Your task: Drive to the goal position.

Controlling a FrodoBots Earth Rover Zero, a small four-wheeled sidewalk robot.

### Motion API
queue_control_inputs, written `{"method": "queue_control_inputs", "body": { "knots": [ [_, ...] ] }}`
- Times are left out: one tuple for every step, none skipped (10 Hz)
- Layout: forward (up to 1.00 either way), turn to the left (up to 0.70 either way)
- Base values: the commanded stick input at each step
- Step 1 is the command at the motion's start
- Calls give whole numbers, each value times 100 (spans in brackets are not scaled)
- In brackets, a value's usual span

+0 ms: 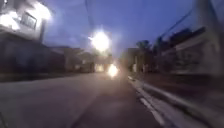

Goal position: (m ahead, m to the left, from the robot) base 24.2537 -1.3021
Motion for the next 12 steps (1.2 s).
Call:
{"method": "queue_control_inputs", "body": {
  "knots": [
    [70, 0],
    [70, 0],
    [70, -20],
    [70, -35],
    [70, -35],
    [70, -35],
    [70, -35],
    [70, -35],
    [70, -35],
    [70, -35],
    [70, -27],
    [70, -14]
  ]
}}
